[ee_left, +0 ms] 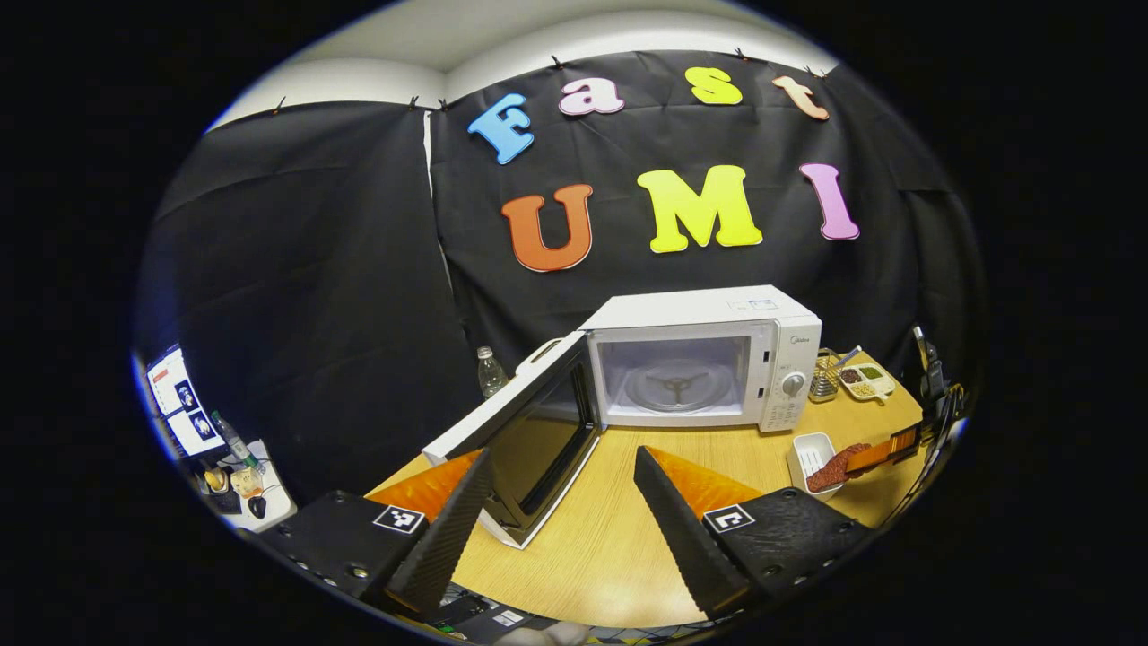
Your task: Open the microwave oven with the left hand, put the food in, and close the microwave oven.
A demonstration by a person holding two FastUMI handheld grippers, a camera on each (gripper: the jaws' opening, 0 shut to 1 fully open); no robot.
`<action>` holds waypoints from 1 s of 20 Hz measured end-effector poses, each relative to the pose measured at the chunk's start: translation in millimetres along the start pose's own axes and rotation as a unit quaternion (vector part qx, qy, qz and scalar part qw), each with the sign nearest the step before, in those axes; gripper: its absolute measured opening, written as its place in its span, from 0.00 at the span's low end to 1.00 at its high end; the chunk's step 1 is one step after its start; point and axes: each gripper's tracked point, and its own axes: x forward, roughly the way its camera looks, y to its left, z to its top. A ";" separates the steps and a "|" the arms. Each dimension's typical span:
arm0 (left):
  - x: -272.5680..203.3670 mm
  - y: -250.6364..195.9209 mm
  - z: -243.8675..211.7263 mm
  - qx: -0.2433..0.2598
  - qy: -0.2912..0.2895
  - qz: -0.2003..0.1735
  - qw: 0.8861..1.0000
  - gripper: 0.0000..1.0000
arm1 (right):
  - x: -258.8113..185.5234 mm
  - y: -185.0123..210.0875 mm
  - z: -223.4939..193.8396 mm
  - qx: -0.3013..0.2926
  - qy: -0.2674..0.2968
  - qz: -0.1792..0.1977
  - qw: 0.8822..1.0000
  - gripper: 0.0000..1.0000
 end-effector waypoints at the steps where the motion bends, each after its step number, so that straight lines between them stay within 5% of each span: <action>1: -1.4 -2.0 0.5 0.001 -0.001 0.001 1.000 0.97 | -2.1 2.6 2.4 -0.002 -0.001 0.004 1.000 0.15; 6: -9.6 -14.4 -2.8 -0.003 -0.004 -0.017 1.000 0.97 | -20.4 32.2 30.9 -0.027 -0.034 0.010 0.999 0.14; 12: -5.1 -6.8 -7.2 -0.019 -0.014 -0.062 0.998 0.97 | -27.1 115.4 53.8 -0.046 -0.094 0.028 0.994 0.14; 20: -1.3 54.0 -14.9 0.013 -0.028 -0.134 0.990 0.97 | 36.2 202.1 78.3 -0.011 -0.206 -0.001 0.979 0.14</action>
